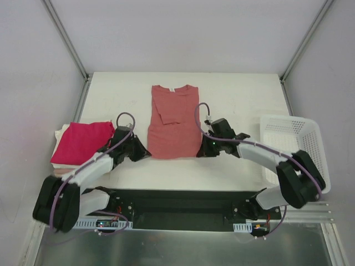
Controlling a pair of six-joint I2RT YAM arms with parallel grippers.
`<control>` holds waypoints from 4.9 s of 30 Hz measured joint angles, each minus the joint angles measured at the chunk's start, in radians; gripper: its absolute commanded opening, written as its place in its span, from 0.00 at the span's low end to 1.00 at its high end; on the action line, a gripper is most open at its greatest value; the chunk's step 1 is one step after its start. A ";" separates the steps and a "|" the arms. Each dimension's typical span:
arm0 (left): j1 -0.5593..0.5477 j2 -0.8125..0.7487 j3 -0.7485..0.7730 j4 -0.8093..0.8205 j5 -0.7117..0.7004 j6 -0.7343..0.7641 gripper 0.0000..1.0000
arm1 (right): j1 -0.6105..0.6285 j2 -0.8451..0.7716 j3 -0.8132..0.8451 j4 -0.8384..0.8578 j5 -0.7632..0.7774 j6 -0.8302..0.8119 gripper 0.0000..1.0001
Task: Fold and stack the t-shirts
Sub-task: Fold the tshirt
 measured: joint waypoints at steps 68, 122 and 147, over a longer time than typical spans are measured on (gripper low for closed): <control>0.045 0.971 1.227 -0.143 0.019 0.144 0.78 | -0.456 0.578 0.743 -0.330 -0.266 -0.104 0.84; -0.424 0.211 0.164 0.041 -0.154 -0.168 0.99 | -0.064 0.363 0.428 -0.252 0.068 -0.148 0.97; -0.351 -0.078 0.120 -0.309 -0.402 -0.115 0.99 | 0.082 -0.470 0.116 -0.496 0.518 -0.031 0.97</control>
